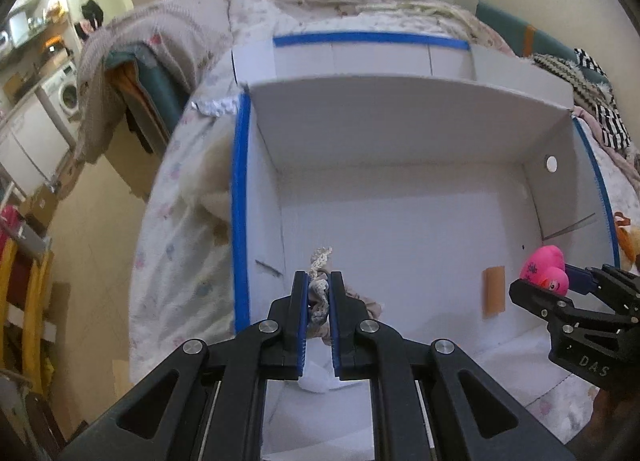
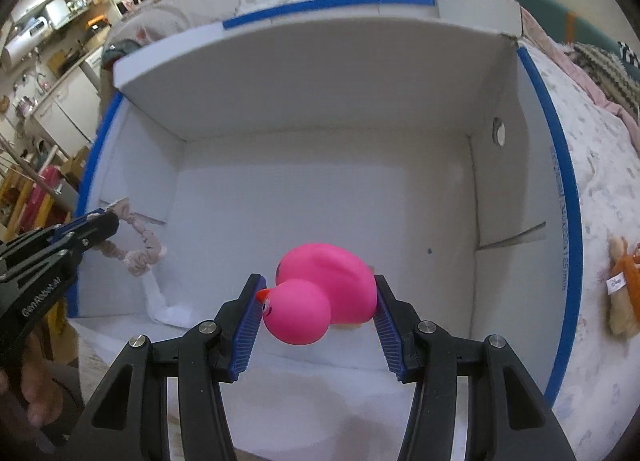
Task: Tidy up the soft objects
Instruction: 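Carry the duck and scrunchie into the box and open both tools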
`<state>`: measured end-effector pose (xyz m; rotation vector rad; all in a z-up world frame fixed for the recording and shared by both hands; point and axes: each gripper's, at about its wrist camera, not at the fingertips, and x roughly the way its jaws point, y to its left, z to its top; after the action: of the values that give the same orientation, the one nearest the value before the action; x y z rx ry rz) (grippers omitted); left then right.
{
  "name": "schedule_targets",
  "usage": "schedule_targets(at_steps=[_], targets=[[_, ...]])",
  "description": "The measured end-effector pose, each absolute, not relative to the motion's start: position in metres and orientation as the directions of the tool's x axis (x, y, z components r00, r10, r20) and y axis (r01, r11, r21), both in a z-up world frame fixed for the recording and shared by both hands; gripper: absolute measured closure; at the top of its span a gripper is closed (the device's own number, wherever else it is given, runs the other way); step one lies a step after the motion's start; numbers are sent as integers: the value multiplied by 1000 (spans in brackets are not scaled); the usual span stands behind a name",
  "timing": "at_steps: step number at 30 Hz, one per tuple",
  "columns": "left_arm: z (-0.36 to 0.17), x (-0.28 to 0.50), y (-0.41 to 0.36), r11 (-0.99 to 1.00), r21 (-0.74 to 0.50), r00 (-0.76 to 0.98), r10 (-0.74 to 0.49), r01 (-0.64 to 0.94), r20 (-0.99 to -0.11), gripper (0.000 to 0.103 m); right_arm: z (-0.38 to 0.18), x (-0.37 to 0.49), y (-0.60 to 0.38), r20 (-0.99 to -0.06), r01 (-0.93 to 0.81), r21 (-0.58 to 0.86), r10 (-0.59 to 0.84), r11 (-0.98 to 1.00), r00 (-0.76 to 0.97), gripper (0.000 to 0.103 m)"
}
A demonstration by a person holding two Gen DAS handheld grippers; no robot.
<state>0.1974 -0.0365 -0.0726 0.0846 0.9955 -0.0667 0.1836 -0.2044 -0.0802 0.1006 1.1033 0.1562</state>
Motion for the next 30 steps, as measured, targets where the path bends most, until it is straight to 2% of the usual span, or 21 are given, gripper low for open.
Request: schedule_targets(at_steps=[5,10,13,16,18,22,23,25,27,29,30], targets=[[-81,197,-39,992,75,539,6,105,-842,94,-83,182,-214,-877,-46,195,196,980,439,47],[-84,199,-35,996,18,498,-30,91,-866,94,-75,176,-210,-852,-82,218,231,972,469,47],[-79,196,-36,995,37,520,-16,90,-854,93,-69,177,-207,-837,-102,235,255,967,483,47],[-77,194,-38,994,53,531,-6,97,-848,92,-63,176,-206,-824,-107,236,258,966,505,35],[-78,193,-38,994,56,526,-3,96,-851,86,-59,175,-205,-818,-116,220,248,969,519,35],[-75,194,-41,994,54,528,-6,98,-849,84,-54,175,-207,-813,-117,214,243,970,529,35],[-75,194,-42,993,57,531,-5,100,-847,79,-54,175,-208,-812,-113,219,245,969,530,35],[-73,194,-42,994,51,532,-9,98,-846,62,-53,175,-209,-810,-105,226,247,968,533,32],[-70,192,-41,995,30,540,-28,98,-841,43,-52,175,-208,-806,-100,228,246,968,539,24],[-65,190,-42,995,31,559,-28,94,-829,35,-52,176,-208,-803,-99,225,242,969,545,19],[-63,189,-43,995,40,571,-22,96,-821,34,-52,176,-208,-802,-97,223,239,970,548,12]])
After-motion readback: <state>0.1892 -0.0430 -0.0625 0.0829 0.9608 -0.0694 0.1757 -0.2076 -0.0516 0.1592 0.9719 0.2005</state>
